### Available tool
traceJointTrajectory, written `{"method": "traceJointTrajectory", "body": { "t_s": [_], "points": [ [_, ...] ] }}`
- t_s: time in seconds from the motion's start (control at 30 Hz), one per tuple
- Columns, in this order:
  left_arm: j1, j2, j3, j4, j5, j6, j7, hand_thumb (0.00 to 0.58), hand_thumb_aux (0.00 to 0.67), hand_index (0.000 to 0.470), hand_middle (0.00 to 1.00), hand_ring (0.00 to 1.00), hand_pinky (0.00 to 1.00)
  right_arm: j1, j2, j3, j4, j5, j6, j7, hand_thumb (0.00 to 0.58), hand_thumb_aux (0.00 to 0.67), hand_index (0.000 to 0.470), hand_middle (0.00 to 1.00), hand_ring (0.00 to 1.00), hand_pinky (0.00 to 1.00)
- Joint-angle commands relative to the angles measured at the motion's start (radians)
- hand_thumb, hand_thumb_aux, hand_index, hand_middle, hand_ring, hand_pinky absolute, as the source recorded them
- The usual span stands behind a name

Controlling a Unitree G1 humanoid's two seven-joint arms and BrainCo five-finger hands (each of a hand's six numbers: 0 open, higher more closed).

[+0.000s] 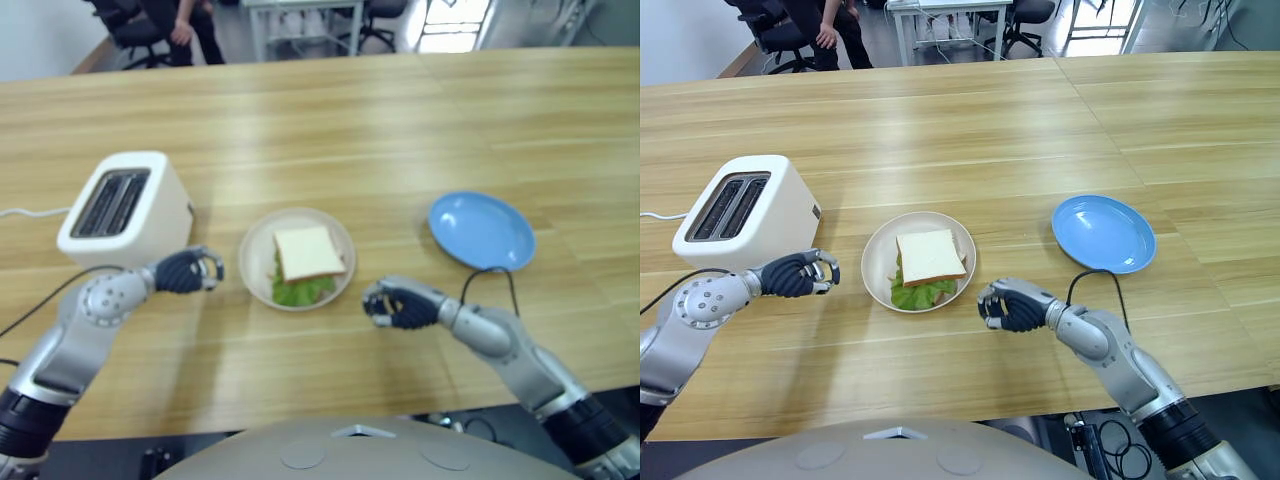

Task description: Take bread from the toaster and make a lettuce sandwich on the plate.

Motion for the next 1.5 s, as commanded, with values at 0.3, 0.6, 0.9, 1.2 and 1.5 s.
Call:
{"method": "traceJointTrajectory", "body": {
  "t_s": [0.3,0.6,0.9,1.2,1.5],
  "points": [
    [-0.11,-0.141,-0.252,0.29,0.153,0.006,-0.031,0.58,0.67,0.46,1.0,1.0,1.0,-0.144,0.184,0.179,0.3,-0.147,-0.046,-0.007,0.58,0.67,0.46,1.0,1.0,1.0],
    [-0.352,-0.358,-0.217,0.599,0.148,-0.135,0.139,0.554,0.528,0.363,1.0,1.0,1.0,-0.414,0.284,0.172,0.737,-0.275,-0.142,-0.328,0.58,0.67,0.46,1.0,1.0,1.0],
    [-0.606,-0.562,-0.076,1.043,0.08,-0.297,0.433,0.441,0.342,0.235,1.0,1.0,1.0,-0.646,0.366,0.185,1.089,-0.378,-0.212,-0.741,0.561,0.549,0.377,1.0,1.0,1.0],
    [-0.533,-0.523,-0.007,0.868,0.058,-0.362,0.484,0.0,0.0,0.0,0.0,0.0,0.0,-0.509,0.276,0.06,0.89,-0.205,-0.357,-0.733,0.0,0.0,0.0,0.0,0.0,0.0],
    [-0.484,-0.658,0.181,0.687,-0.201,-0.526,0.501,0.0,0.0,0.0,0.0,0.0,0.0,-0.365,0.414,-0.332,0.663,0.555,-0.17,-0.358,0.0,0.0,0.0,0.0,0.0,0.0]
  ]
}}
